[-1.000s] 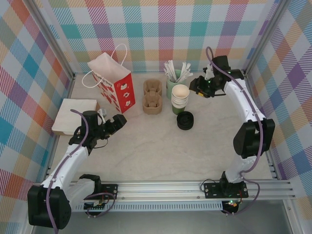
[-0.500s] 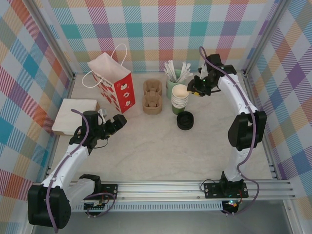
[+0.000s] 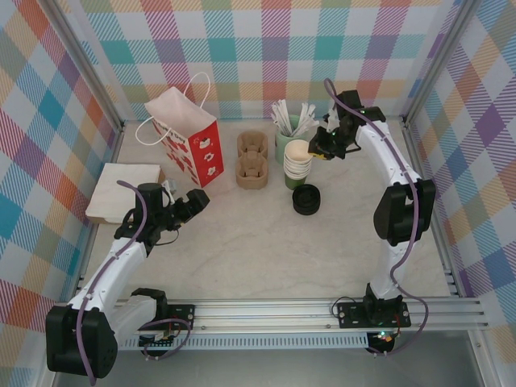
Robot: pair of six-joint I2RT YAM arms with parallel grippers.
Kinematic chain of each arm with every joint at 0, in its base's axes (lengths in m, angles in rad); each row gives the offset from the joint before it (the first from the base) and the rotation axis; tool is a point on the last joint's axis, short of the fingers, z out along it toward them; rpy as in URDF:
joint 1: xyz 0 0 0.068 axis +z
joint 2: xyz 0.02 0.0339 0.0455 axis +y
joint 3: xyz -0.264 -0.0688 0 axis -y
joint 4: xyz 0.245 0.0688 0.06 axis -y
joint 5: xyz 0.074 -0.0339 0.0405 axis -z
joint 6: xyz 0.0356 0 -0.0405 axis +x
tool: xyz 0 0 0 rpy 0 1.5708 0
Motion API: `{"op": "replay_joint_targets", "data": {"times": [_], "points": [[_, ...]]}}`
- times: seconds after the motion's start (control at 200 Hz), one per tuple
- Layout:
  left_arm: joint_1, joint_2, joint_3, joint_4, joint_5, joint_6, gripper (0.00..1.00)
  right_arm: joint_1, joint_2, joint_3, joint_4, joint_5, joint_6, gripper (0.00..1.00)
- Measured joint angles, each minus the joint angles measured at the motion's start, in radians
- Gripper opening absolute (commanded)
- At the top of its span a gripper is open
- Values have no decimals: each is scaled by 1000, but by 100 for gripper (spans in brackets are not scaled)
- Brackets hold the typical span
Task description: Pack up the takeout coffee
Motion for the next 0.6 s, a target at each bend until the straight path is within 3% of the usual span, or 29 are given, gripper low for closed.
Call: {"op": "replay_joint_targets", "data": {"times": [0.165,0.6], "points": [[0,0,0,-2,-2,0,97,0,0,10,-15,16,-1,11],[0,0,0,-2,-2,0,96,1,0,111,-91,20,-10,11]]}}
